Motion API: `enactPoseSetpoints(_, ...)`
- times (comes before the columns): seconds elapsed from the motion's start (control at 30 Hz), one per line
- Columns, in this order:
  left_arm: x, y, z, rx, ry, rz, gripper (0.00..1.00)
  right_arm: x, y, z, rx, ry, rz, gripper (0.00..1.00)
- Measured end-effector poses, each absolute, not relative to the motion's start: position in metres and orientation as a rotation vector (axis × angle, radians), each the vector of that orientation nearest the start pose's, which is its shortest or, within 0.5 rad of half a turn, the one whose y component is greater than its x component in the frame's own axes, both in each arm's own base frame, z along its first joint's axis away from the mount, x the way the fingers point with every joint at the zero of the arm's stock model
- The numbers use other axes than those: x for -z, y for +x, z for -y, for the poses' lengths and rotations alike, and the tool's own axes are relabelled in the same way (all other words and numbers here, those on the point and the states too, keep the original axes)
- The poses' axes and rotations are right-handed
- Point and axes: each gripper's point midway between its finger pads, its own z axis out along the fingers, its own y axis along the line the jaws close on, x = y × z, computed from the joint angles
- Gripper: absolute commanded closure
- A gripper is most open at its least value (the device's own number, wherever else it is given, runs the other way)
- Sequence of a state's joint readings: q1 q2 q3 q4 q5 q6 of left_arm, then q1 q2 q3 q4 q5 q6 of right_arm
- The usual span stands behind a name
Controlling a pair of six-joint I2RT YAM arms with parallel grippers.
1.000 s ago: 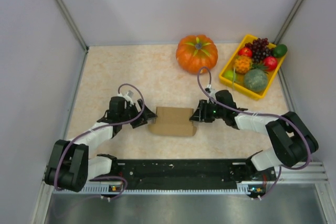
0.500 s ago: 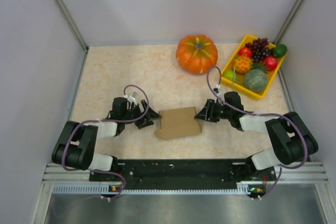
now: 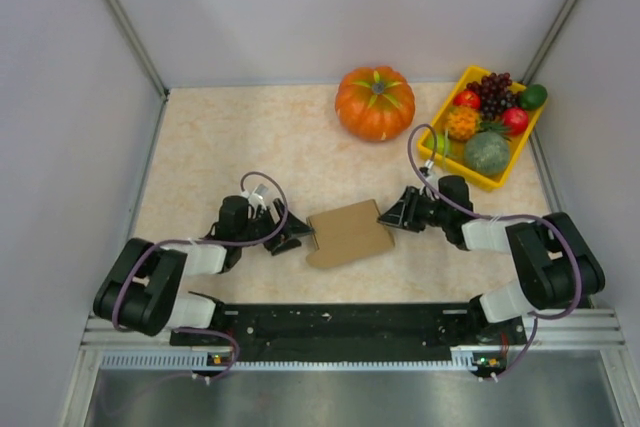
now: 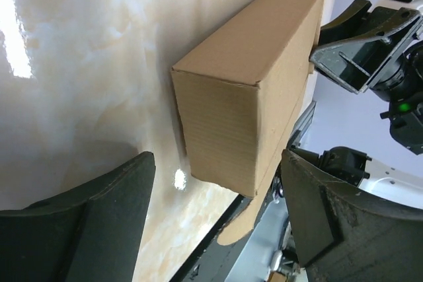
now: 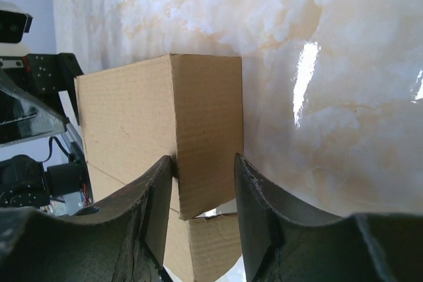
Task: Fold the paper box
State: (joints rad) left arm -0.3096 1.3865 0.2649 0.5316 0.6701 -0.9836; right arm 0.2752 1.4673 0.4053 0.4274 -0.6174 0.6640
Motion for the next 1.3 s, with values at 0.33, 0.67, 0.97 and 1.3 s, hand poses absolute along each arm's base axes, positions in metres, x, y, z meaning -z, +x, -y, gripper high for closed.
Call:
enactPoseSetpoints(0.33,-0.063,0.212,0.232,1.41,-0.417,-2.363,0.18,-0.044,0.269,-0.196,-1.19,0.152,-2.33,0.62)
enactPoseSetpoints(0.67,-0.054,0.208,0.232,1.366,-0.508,-2.336,0.14,-0.043,0.28,-0.179,-1.171,0.283,-2.317,0.65)
enactPoseSetpoints(0.97,-0.059,0.218,0.248,1.459,-0.51,-2.256,0.09,-0.043,0.287,-0.172,-1.154,0.333,-2.301,0.66)
enactPoseSetpoints(1.3,-0.089,0.222,0.268,1.601,-0.433,-2.058,0.14,-0.044,0.294,-0.166,-1.126,0.35,-2.278,0.66)
